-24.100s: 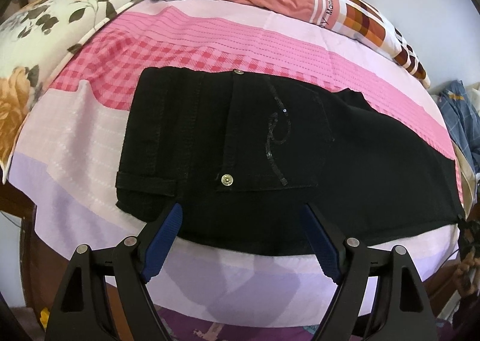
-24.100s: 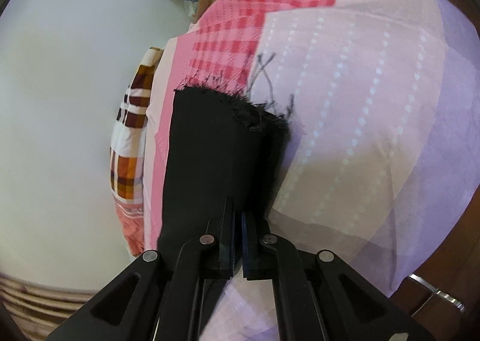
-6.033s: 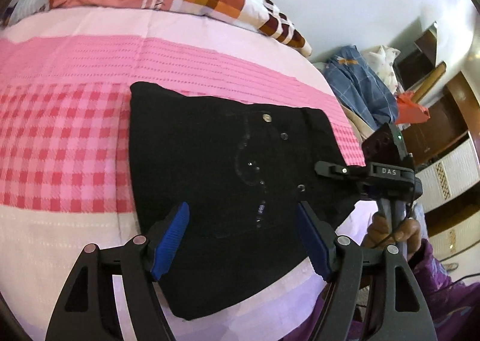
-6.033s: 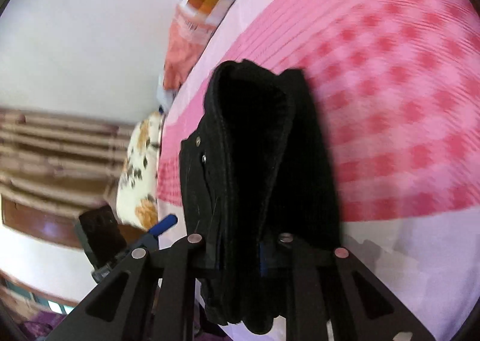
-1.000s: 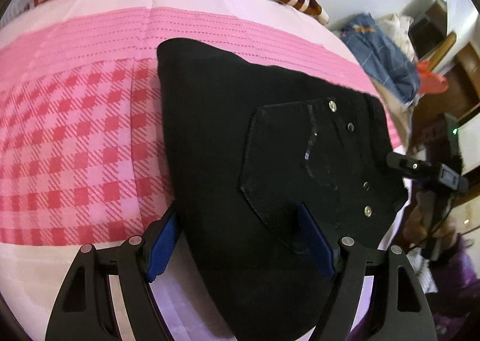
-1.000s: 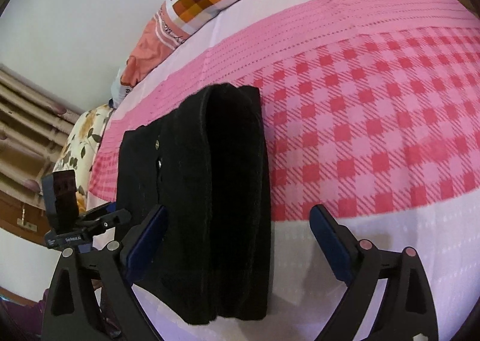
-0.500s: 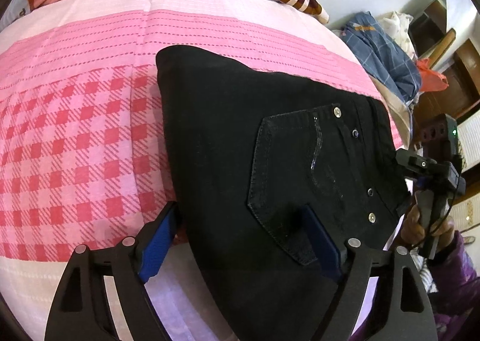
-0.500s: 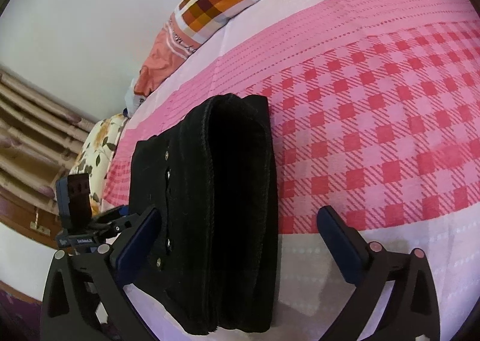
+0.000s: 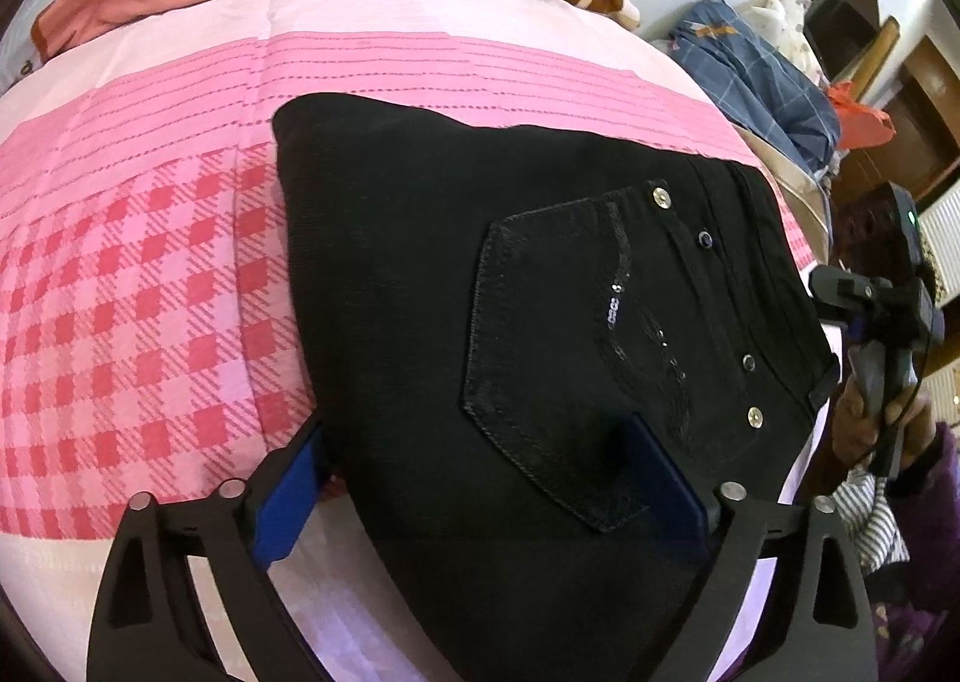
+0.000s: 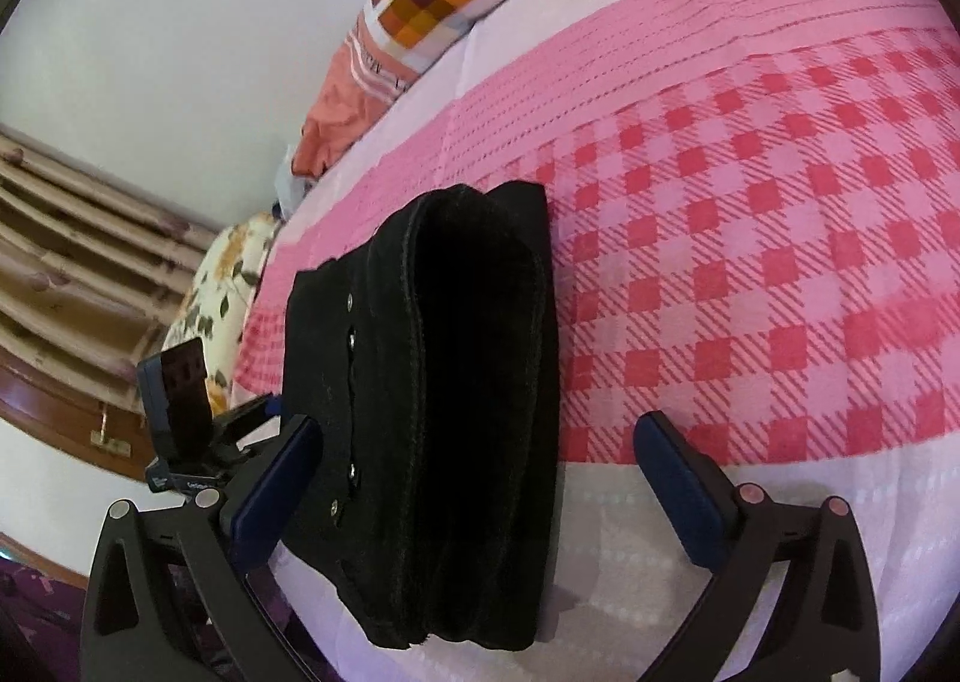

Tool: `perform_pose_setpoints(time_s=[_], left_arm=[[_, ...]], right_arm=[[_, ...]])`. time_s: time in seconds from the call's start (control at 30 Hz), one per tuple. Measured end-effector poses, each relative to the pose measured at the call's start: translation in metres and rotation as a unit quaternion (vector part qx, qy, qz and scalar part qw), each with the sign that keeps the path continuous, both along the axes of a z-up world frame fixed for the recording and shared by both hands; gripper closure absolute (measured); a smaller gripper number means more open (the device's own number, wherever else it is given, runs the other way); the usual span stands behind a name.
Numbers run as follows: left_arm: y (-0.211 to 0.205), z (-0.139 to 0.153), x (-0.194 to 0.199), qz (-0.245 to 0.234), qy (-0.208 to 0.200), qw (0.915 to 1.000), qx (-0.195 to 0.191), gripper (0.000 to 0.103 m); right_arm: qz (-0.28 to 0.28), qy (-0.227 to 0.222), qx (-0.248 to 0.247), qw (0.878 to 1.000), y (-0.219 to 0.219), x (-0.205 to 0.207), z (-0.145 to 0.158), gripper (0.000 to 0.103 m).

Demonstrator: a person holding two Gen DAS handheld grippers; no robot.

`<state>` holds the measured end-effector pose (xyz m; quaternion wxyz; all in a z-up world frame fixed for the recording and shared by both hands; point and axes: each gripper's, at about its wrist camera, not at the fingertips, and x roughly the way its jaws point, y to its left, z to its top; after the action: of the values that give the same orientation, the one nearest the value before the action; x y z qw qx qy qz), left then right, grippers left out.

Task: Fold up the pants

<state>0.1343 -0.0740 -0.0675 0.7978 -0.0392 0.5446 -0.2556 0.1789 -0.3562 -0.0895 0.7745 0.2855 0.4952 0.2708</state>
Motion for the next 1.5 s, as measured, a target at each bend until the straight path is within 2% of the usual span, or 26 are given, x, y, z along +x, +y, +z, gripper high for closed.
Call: perform_pose_setpoints(time_s=[0.07, 0.17, 0.23, 0.3, 0.43, 0.47, 0.57, 0.63, 0.67, 0.73, 0.8, 0.87, 0.93, 0.97, 1.0, 1.07, 1.1, 1.2, 1.3, 1.43, 1.5], left_arm=[[-0.004, -0.001, -0.001, -0.006, -0.004, 1.0000, -0.003, 0.004], [-0.010, -0.002, -0.002, -0.012, -0.012, 0.9998, 0.004, 0.002], [-0.014, -0.002, -0.001, -0.013, -0.010, 0.9998, 0.009, 0.002], [-0.019, -0.002, 0.001, -0.016, -0.004, 0.9998, 0.015, 0.000], [-0.025, -0.003, 0.005, -0.021, 0.003, 0.9995, 0.023, 0.000], [-0.025, -0.003, 0.006, -0.021, 0.004, 0.9995, 0.022, 0.000], [-0.026, -0.003, 0.008, -0.017, 0.006, 0.9997, 0.018, 0.000], [-0.023, -0.003, 0.007, -0.011, 0.004, 0.9998, 0.016, 0.000], [-0.023, -0.003, 0.007, -0.009, 0.003, 0.9998, 0.015, 0.000], [-0.016, -0.003, 0.005, -0.003, 0.000, 1.0000, 0.007, 0.000], [-0.009, -0.004, 0.003, 0.006, -0.002, 1.0000, -0.004, 0.000], [-0.004, -0.004, 0.005, 0.012, 0.007, 0.9998, -0.012, 0.001], [0.000, -0.004, 0.008, 0.015, 0.025, 0.9992, -0.026, 0.001], [0.004, -0.003, 0.011, 0.021, 0.036, 0.9984, -0.039, 0.004], [0.006, -0.003, 0.012, 0.024, 0.041, 0.9978, -0.047, 0.021], [0.012, 0.001, 0.013, 0.041, 0.029, 0.9982, -0.033, 0.044], [0.017, 0.000, 0.013, 0.046, 0.030, 0.9977, -0.041, 0.045], [0.028, 0.002, 0.007, 0.055, 0.022, 0.9961, -0.065, 0.058], [0.033, 0.005, 0.003, 0.054, 0.011, 0.9963, -0.066, 0.065], [0.036, 0.011, -0.005, 0.045, -0.004, 0.9971, -0.061, 0.069], [0.033, 0.013, -0.005, 0.038, -0.009, 0.9977, -0.055, 0.069]], right_arm=[[0.031, -0.004, -0.008, 0.999, 0.011, 0.003, 0.001, 0.000], [0.085, -0.003, 0.026, 0.996, 0.029, 0.004, -0.002, 0.000], [0.107, -0.016, 0.022, 0.994, 0.036, 0.006, -0.001, 0.000], [0.110, -0.014, 0.048, 0.993, 0.030, 0.010, -0.003, 0.000], [0.110, -0.006, 0.073, 0.991, 0.015, 0.020, -0.006, 0.012], [0.115, -0.002, 0.081, 0.990, 0.013, 0.022, -0.006, 0.012], [0.129, 0.017, 0.067, 0.989, 0.016, 0.032, -0.006, 0.013], [0.126, 0.030, 0.053, 0.990, 0.023, 0.033, -0.006, 0.009], [0.125, 0.031, 0.049, 0.990, 0.026, 0.033, -0.006, 0.006], [0.116, 0.021, 0.023, 0.993, 0.034, 0.030, -0.002, 0.007], [0.119, 0.001, -0.017, 0.993, 0.044, 0.026, 0.002, 0.012], [0.118, -0.002, -0.046, 0.992, 0.049, 0.024, 0.002, 0.062], [0.102, 0.012, -0.027, 0.994, 0.043, 0.026, -0.005, 0.063], [0.101, 0.013, -0.025, 0.994, 0.041, 0.027, -0.006, 0.064], [0.099, 0.013, -0.026, 0.995, 0.041, 0.027, -0.005, 0.065], [0.092, 0.017, -0.010, 0.996, 0.038, 0.027, -0.002, 0.070], [0.088, 0.019, 0.007, 0.996, 0.035, 0.028, -0.001, 0.071], [0.077, 0.023, 0.022, 0.996, 0.030, 0.027, -0.001, 0.072], [0.062, 0.026, 0.051, 0.996, 0.026, 0.022, -0.003, 0.072], [0.051, 0.026, 0.049, 0.997, 0.023, 0.021, -0.005, 0.073], [0.058, 0.020, 0.022, 0.998, 0.027, 0.021, -0.004, 0.073]])
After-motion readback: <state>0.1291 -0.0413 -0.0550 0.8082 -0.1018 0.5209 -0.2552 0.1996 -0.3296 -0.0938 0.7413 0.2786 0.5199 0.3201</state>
